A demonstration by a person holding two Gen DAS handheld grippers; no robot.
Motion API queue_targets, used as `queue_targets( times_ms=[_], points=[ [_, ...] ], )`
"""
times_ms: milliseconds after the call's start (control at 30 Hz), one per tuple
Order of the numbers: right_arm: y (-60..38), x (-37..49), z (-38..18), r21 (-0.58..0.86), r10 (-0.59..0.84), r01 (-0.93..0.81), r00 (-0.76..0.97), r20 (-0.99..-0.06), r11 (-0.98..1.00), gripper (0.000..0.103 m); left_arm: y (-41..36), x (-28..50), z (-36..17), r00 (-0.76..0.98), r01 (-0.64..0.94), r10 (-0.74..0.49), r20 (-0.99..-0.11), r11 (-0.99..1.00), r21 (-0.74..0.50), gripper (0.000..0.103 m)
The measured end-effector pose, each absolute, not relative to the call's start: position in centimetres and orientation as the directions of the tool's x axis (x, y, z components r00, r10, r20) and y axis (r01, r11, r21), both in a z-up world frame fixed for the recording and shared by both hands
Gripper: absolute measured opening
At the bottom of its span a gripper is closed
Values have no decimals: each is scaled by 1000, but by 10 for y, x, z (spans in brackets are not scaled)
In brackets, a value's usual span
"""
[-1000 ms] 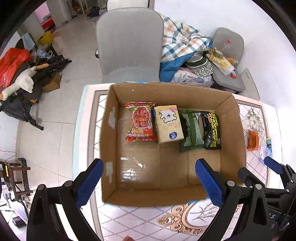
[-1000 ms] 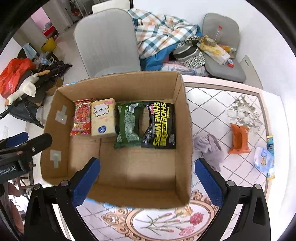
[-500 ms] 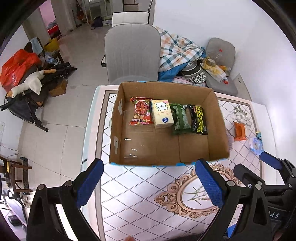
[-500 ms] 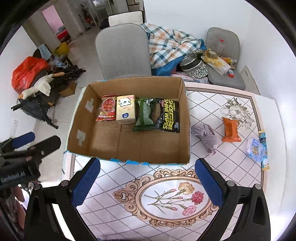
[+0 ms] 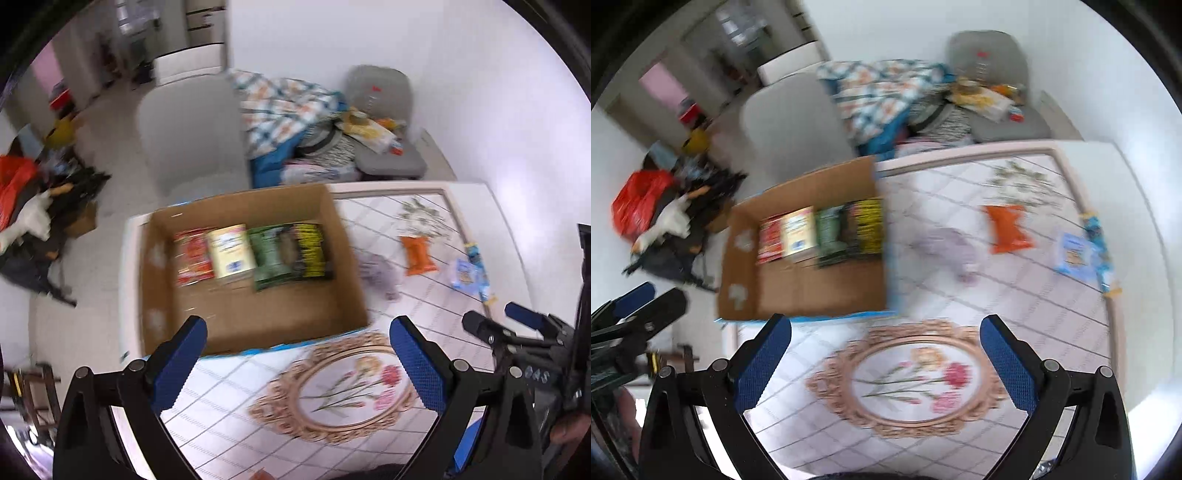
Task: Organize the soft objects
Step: 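Grasp the orange snack bag with left tool while right tool grasps blue bear tissue pack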
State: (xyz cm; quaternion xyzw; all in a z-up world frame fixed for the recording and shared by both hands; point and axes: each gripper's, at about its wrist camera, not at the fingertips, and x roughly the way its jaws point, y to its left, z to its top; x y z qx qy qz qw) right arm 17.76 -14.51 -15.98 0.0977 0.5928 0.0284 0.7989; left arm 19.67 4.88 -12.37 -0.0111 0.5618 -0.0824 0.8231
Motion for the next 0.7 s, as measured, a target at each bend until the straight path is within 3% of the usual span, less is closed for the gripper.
queue_targets(
  times_ms=[167,233,300,433,567,700],
  points=[
    [-238,197,-192,-12,-27,58,264,-964,998,103,-38,228,-148,251,210,-178,-952,970,-126,101],
    [-270,214,-221,-138,-123,-58,200,-972,989,103,-76,238,-162,246,234,-152,-957,968,-94,101],
    [-292,227,-251,-176,-160,-160,103,-982,971,103,-107,248,-181,229,243,-122,-966,968,-64,101],
    [-326,253,-307,-124,-138,-304,-24,-990,944,103,-167,274,-238,131,252,-65,-989,967,-30,101],
    [-340,276,-356,-187,-222,-444,-28,-975,876,103,-193,289,-281,58,237,-28,-998,971,-14,101],
    [-345,294,-399,-104,-200,-536,-123,-972,837,103,-200,298,-315,1,210,17,-1000,978,17,101]
  ],
)
